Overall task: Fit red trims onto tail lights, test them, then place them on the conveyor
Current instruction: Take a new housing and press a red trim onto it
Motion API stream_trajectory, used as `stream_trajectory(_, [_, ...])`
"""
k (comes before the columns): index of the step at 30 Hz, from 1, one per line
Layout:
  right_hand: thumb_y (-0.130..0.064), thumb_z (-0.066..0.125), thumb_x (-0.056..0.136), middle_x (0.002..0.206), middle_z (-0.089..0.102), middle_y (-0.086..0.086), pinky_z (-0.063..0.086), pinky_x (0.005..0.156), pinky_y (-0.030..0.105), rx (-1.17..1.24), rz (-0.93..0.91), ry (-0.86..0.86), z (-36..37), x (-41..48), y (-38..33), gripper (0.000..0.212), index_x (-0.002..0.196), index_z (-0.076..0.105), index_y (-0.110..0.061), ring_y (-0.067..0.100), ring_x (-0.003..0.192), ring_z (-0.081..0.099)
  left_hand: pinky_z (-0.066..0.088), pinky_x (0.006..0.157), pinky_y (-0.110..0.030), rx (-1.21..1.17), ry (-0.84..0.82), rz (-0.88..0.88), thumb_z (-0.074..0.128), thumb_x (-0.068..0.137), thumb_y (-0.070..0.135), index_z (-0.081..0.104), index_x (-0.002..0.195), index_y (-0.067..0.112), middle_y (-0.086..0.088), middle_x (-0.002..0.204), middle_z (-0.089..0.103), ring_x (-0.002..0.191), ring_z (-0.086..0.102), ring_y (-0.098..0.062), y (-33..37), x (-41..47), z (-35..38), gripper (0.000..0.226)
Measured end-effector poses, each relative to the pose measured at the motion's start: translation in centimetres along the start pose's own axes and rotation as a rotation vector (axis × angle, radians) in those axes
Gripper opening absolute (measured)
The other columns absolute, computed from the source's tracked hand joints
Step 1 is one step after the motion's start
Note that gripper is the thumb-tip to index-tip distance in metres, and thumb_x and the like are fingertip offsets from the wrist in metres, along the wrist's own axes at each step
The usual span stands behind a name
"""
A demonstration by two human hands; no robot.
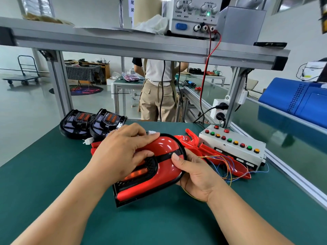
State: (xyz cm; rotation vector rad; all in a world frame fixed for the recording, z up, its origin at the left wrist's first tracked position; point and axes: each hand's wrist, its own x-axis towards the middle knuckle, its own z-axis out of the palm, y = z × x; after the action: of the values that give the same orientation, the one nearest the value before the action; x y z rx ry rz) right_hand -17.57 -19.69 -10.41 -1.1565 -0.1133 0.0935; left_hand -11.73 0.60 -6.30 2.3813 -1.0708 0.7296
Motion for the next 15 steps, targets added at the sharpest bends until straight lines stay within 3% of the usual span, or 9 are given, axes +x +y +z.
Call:
stream_trajectory(4, [-0.023, 0.078, 0.073, 0.111, 0.071, 0.016, 0.060, 0.077, 0.040, -0.006, -0.012, -0.025, -0.13, 0.07, 0.12, 0.047, 0.117, 0.065, -0.014, 0.027, 0.092, 0.070, 0.038, 0.092, -0.038, 0.033, 0.009, 0.018, 0.069, 0.087, 0.034, 0.060, 0.132, 0.035, 0.016, 0.103, 0.048, 0.098, 0.046, -0.014, 0.17, -0.19, 0.33, 0.046])
stream_trajectory(6, [-0.025, 0.079, 0.070, 0.114, 0.070, 0.016, 0.060, 0.079, 0.041, -0.006, -0.018, -0.028, -0.14, 0.13, 0.10, 0.052, 0.118, 0.065, -0.015, 0.027, 0.094, 0.070, 0.032, 0.093, -0.034, 0.017, 0.000, 0.008, 0.066, 0.089, 0.035, 0.057, 0.133, 0.039, 0.019, 0.109, 0.044, 0.100, 0.037, -0.008, 0.10, -0.25, 0.23, 0.045])
stream_trajectory(12, [-0.027, 0.078, 0.069, 0.108, 0.072, 0.014, 0.060, 0.075, 0.039, -0.011, -0.015, -0.030, -0.05, 0.06, 0.01, 0.048, 0.114, 0.067, -0.015, 0.025, 0.089, 0.071, 0.031, 0.089, -0.014, -0.061, -0.065, -0.032, 0.065, 0.089, 0.031, 0.056, 0.134, 0.039, 0.019, 0.111, 0.045, 0.106, 0.044, -0.007, -0.61, -0.70, -0.28, 0.046])
stream_trajectory(15, [-0.022, 0.075, 0.075, 0.111, 0.071, 0.013, 0.058, 0.081, 0.042, -0.021, -0.009, -0.031, -0.10, 0.00, 0.06, 0.046, 0.120, 0.064, -0.015, 0.026, 0.092, 0.070, 0.039, 0.098, -0.032, -0.062, -0.105, -0.059, 0.063, 0.092, 0.029, 0.044, 0.139, 0.039, 0.013, 0.111, 0.043, 0.106, 0.043, -0.011, -0.29, -0.48, -0.16, 0.052])
